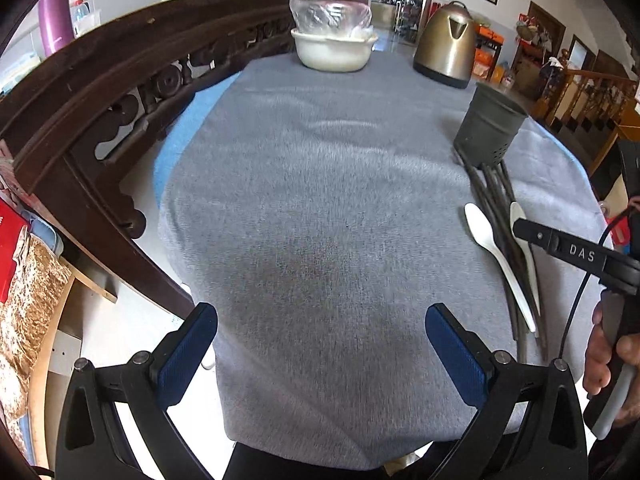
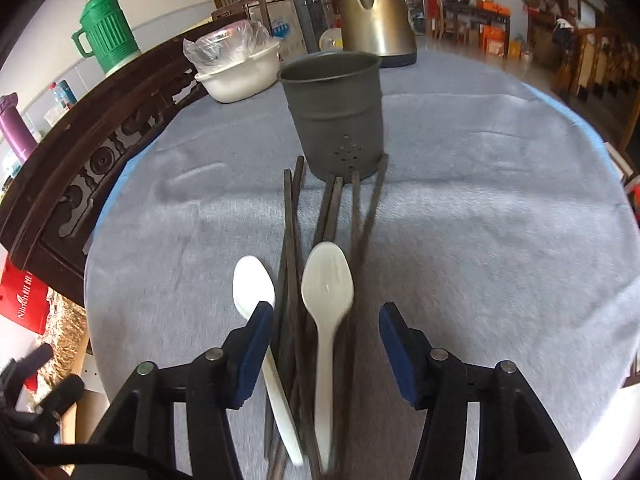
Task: Organize utensils
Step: 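Close the left tool on a white spoon while the right tool grasps the other spoon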
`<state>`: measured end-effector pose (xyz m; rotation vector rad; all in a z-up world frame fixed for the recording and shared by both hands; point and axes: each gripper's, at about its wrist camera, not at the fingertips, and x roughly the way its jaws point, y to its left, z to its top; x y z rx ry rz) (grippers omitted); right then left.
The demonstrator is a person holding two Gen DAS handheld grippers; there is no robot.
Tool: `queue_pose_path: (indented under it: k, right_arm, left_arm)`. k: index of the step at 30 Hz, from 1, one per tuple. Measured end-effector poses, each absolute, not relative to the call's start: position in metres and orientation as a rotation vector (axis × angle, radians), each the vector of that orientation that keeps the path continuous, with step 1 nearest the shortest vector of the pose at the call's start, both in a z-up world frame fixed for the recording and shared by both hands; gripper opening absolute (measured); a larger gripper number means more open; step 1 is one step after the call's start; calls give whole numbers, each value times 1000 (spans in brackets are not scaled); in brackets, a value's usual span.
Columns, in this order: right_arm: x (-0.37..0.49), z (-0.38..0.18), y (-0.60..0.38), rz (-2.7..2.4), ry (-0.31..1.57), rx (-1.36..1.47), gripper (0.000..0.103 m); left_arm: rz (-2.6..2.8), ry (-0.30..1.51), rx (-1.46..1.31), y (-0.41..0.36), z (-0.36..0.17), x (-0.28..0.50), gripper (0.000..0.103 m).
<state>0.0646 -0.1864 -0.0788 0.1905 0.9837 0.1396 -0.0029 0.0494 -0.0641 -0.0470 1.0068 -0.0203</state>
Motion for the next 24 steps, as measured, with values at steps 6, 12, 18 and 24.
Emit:
queue_pose_path:
  k: [6, 12, 18, 24]
  right_arm:
    - [80, -79, -181, 134, 1033, 159, 59]
    - [93, -90, -177, 141, 1093, 144, 47]
    - [97, -93, -178, 151, 1111, 157, 30]
    - [91, -86, -209, 171, 1065, 289, 14]
  left_arm:
    - [-42, 1009, -24, 41, -65, 9, 103]
    - [-85, 1018, -17, 35, -67, 25, 90]
    - [-165, 1049, -37, 26, -70, 45, 70]
    - [-277, 1064, -41, 2, -73, 69, 69]
